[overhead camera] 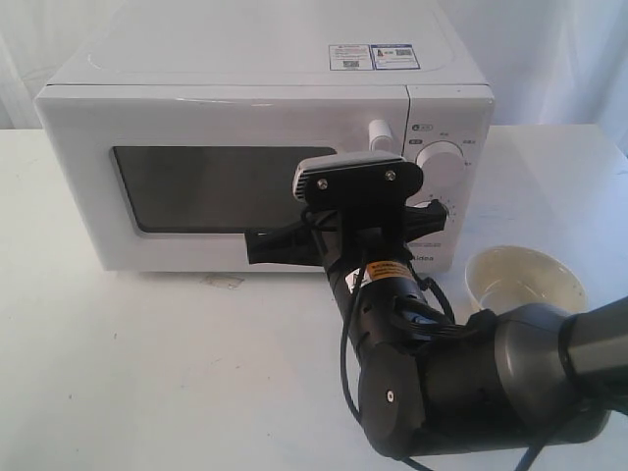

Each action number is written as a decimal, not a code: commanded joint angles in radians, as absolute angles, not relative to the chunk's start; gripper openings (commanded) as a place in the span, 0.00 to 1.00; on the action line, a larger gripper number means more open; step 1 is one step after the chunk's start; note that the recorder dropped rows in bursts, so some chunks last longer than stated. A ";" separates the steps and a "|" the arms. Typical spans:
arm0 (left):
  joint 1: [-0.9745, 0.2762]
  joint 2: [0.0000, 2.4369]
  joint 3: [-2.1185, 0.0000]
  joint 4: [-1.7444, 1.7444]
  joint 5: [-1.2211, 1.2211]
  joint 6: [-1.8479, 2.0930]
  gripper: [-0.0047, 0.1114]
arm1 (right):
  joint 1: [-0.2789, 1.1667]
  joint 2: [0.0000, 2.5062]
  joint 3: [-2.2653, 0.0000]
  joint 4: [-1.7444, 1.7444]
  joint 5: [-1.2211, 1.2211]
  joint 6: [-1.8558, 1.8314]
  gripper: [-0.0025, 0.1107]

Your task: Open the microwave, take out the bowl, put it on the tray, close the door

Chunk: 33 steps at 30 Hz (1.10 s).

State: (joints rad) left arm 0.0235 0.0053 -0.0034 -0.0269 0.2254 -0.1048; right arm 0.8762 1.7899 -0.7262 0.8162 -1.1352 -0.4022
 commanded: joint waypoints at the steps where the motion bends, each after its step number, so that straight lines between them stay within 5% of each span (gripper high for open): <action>1: 0.028 0.000 0.000 -0.023 0.228 -0.108 0.04 | 0.877 1.779 -0.720 0.814 -1.145 -0.407 0.02; 13: 0.028 0.000 0.000 -0.023 0.228 -0.108 0.04 | 0.877 1.756 -0.720 0.839 -1.108 -0.523 0.02; 23: 0.028 0.000 0.000 -0.023 0.228 -0.108 0.04 | 0.877 1.460 -0.720 1.125 -0.662 -0.737 0.02; 33: 0.028 0.000 0.000 -0.023 0.230 -0.108 0.04 | 0.877 1.105 -0.652 1.174 -0.481 -0.874 0.02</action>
State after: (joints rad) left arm 0.0235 0.0053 -0.0034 -0.0269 0.2271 -0.1048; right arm 0.8780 1.1904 -0.6869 1.1692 -0.5153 -0.8559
